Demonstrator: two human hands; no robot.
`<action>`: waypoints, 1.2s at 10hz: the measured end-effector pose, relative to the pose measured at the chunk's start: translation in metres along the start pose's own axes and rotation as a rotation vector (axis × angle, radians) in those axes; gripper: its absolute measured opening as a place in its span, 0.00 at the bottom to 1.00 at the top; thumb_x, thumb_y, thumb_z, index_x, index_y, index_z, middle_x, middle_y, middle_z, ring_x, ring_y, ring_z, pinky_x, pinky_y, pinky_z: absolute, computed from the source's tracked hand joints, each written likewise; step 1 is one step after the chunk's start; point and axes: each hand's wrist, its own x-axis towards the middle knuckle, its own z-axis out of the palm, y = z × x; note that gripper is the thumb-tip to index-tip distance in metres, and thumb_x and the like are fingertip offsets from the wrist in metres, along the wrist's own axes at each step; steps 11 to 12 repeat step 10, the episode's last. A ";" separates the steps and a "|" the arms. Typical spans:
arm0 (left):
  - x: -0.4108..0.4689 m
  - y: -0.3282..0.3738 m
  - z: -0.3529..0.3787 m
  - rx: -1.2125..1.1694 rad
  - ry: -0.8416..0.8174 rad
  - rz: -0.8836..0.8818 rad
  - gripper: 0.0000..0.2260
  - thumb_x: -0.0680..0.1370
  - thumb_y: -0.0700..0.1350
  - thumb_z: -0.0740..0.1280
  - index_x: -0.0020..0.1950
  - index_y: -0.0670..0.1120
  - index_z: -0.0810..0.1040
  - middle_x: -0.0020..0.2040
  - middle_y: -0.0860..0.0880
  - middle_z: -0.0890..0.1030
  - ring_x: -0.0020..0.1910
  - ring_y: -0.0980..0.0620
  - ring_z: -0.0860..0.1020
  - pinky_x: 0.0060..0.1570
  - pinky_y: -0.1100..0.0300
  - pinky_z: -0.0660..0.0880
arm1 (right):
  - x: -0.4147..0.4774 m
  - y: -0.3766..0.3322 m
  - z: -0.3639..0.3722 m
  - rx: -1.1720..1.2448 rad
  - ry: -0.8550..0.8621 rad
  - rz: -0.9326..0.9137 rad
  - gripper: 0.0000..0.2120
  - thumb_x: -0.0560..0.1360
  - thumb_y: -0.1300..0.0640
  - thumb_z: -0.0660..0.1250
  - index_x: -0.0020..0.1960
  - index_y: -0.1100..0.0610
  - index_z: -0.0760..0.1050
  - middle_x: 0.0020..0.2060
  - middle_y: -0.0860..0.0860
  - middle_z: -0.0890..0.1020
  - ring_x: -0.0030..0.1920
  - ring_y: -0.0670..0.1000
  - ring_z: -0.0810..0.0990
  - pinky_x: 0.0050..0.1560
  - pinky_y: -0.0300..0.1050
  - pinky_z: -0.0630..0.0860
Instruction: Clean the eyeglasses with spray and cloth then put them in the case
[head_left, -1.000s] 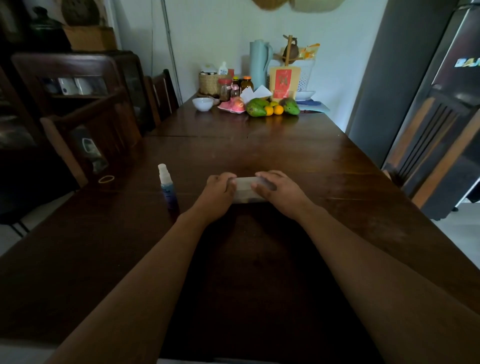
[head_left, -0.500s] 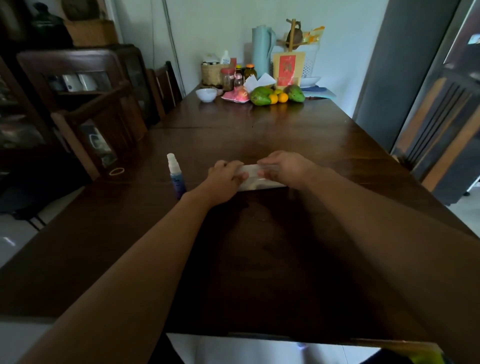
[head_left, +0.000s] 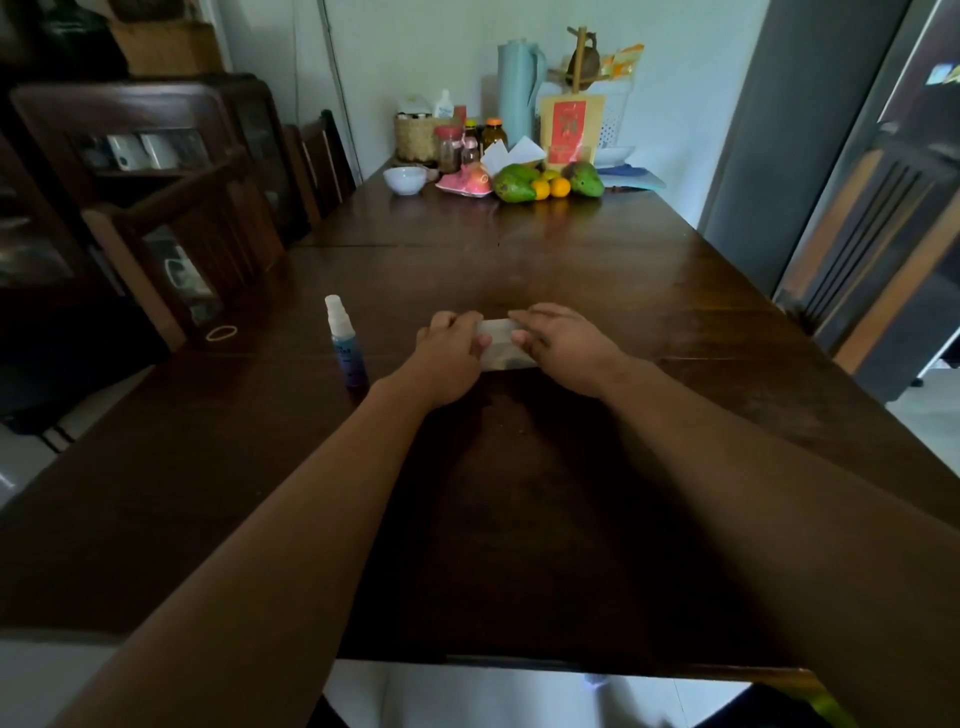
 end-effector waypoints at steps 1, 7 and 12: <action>-0.013 0.005 -0.006 -0.004 0.069 -0.013 0.23 0.84 0.54 0.54 0.78 0.50 0.59 0.75 0.41 0.58 0.73 0.39 0.57 0.68 0.42 0.61 | -0.003 -0.002 -0.001 -0.057 -0.002 0.045 0.23 0.83 0.43 0.54 0.76 0.49 0.64 0.75 0.51 0.66 0.76 0.53 0.62 0.74 0.59 0.61; -0.108 -0.054 -0.054 0.006 0.427 0.034 0.11 0.73 0.48 0.70 0.43 0.62 0.71 0.43 0.63 0.72 0.53 0.56 0.66 0.43 0.65 0.60 | -0.014 -0.037 0.014 0.105 0.086 -0.076 0.19 0.81 0.46 0.60 0.69 0.50 0.73 0.68 0.49 0.75 0.69 0.50 0.69 0.67 0.42 0.62; -0.106 -0.063 -0.054 0.204 0.037 0.016 0.04 0.75 0.54 0.66 0.48 0.61 0.73 0.50 0.58 0.77 0.59 0.50 0.72 0.60 0.52 0.62 | -0.028 -0.050 -0.005 0.041 0.107 -0.075 0.21 0.81 0.42 0.59 0.72 0.45 0.69 0.72 0.47 0.70 0.74 0.49 0.65 0.74 0.57 0.63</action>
